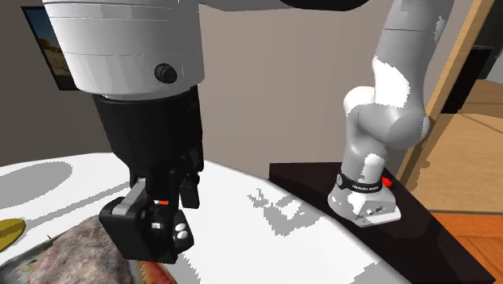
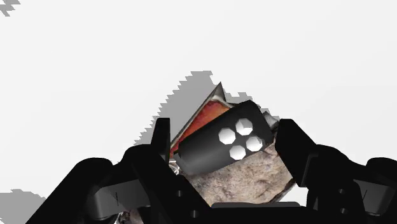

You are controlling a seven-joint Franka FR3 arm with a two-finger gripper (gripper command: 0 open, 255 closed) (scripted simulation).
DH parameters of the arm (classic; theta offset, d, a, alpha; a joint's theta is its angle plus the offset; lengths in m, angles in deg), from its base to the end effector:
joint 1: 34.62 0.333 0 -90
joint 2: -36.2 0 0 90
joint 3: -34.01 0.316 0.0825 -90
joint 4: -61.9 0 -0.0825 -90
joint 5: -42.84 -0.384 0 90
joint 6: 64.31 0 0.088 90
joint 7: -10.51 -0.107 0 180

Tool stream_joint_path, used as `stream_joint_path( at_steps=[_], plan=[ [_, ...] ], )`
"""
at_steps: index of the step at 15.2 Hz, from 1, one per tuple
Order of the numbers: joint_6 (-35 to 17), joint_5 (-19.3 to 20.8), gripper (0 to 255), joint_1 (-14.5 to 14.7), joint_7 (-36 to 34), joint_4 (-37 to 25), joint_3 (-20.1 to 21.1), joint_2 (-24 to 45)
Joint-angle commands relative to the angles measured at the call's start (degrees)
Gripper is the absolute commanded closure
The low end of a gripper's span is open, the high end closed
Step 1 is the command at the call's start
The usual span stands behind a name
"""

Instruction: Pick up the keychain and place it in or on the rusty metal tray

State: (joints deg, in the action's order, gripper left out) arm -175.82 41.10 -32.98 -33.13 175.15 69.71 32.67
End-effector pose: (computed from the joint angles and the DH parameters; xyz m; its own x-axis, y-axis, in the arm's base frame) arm 0.4292 0.3365 0.4909 0.9924 -0.1211 0.0196 -0.1210 -0.9926 -0.0083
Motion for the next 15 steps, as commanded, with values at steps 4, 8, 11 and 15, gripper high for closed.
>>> stream_joint_path(
  at_steps=[4, 8, 11, 15],
  plan=[
    [3.57, 8.11, 255, 0.58, -2.83, -14.16, 0.09, 13.09],
    [8.24, 13.89, 255, 3.55, -4.01, -27.76, -1.13, 23.77],
    [10.76, 16.63, 255, 5.87, -4.06, -35.7, -2.23, 29.78],
    [7.73, 16.76, 255, 5.47, -4.31, -32.66, -2.39, 29.84]
  ],
)
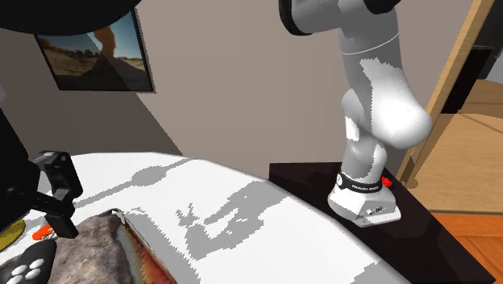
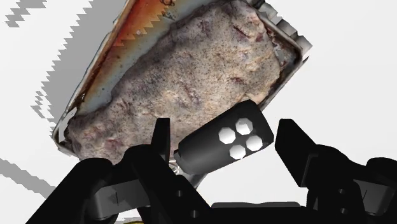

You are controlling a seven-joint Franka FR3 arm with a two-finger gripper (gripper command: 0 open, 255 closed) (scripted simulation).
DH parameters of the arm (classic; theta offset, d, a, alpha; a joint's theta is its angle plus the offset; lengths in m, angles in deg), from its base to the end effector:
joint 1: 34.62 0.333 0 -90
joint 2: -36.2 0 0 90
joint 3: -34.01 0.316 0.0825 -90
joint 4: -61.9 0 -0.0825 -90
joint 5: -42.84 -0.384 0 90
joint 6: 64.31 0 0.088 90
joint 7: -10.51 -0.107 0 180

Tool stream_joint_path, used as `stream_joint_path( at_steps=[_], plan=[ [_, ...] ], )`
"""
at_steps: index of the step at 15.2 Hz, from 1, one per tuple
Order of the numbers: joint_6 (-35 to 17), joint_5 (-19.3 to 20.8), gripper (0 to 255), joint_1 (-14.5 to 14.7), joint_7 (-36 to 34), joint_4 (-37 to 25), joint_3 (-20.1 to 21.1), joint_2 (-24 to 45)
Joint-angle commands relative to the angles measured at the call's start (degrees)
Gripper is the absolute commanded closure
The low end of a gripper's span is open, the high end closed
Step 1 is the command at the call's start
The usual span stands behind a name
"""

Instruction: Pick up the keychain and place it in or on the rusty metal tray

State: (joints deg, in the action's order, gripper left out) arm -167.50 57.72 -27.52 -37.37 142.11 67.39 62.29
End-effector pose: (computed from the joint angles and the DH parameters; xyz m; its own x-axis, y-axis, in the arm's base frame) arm 0.5728 0.3688 0.4791 0.9924 -0.1217 0.0201 -0.1216 -0.9926 -0.0081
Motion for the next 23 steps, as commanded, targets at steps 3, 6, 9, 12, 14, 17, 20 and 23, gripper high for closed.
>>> stream_joint_path(
  at_steps=[3, 6, 9, 12, 14, 17, 20, 23],
  plan=[
    [-2.78, 0.34, 255, -0.22, -0.29, 2.43, -0.2, 0.43],
    [-4.9, 0.62, 255, -0.37, -0.55, 4.29, -0.36, 0.77],
    [-6.96, 0.97, 255, -0.46, -0.83, 5.99, -0.56, 1.22],
    [-8.26, 1.23, 255, -0.5, -1.02, 7.0, -0.7, 1.57],
    [-8.25, 1.23, 255, -0.49, -1.02, 6.99, -0.7, 1.58],
    [-8.25, 1.23, 255, -0.49, -1.02, 6.99, -0.7, 1.58],
    [-8.25, 1.23, 0, -0.49, -1.02, 6.99, -0.7, 1.58],
    [-8.25, 1.23, 0, -0.49, -1.02, 6.99, -0.7, 1.58]
  ],
)
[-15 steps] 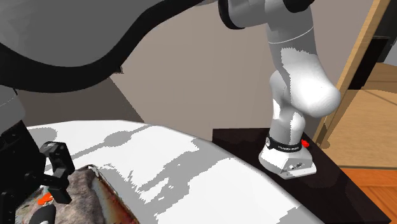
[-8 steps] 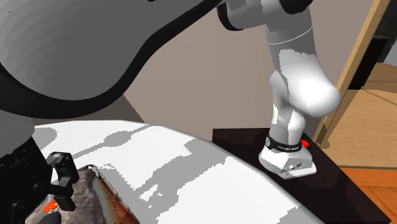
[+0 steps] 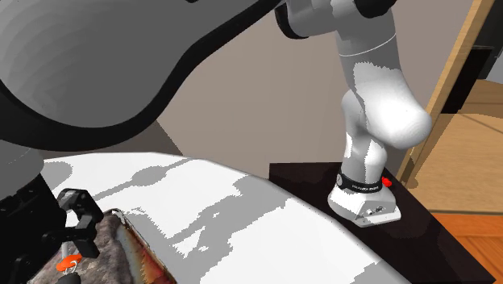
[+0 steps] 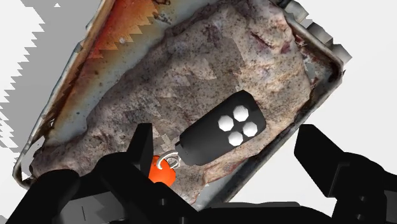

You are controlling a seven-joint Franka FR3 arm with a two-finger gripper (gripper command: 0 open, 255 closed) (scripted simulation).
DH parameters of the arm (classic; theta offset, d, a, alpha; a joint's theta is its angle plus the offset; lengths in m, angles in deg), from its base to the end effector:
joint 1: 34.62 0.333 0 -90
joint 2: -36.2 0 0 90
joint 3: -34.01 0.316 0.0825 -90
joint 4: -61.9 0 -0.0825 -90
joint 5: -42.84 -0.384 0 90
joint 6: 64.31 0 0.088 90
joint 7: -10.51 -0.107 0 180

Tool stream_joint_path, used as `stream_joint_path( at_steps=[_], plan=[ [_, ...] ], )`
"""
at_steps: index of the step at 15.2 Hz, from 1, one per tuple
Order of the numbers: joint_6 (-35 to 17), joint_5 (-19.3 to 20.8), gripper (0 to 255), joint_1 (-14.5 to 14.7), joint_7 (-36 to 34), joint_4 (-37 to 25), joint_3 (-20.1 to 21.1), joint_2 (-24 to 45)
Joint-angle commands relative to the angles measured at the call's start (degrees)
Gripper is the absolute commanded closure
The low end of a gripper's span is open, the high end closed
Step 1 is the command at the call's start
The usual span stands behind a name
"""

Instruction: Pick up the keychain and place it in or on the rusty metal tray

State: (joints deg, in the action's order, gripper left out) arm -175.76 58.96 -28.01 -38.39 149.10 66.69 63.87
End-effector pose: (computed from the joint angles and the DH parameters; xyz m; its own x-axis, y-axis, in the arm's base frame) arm 0.5736 0.3692 0.4166 0.9924 -0.1214 0.0206 -0.1212 -0.9926 -0.0084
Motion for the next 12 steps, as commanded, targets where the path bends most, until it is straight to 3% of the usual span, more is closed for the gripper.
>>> stream_joint_path(
  at_steps=[1, 5, 12],
  plan=[
    [0.0, 0.0, 0, 0.0, 0.0, 0.0, 0.0, 0.0],
    [6.45, -1.11, 0, 0.28, 0.85, -5.24, 0.62, -1.51],
    [6.45, -1.1, 0, 0.28, 0.84, -5.24, 0.63, -1.51]
  ],
)
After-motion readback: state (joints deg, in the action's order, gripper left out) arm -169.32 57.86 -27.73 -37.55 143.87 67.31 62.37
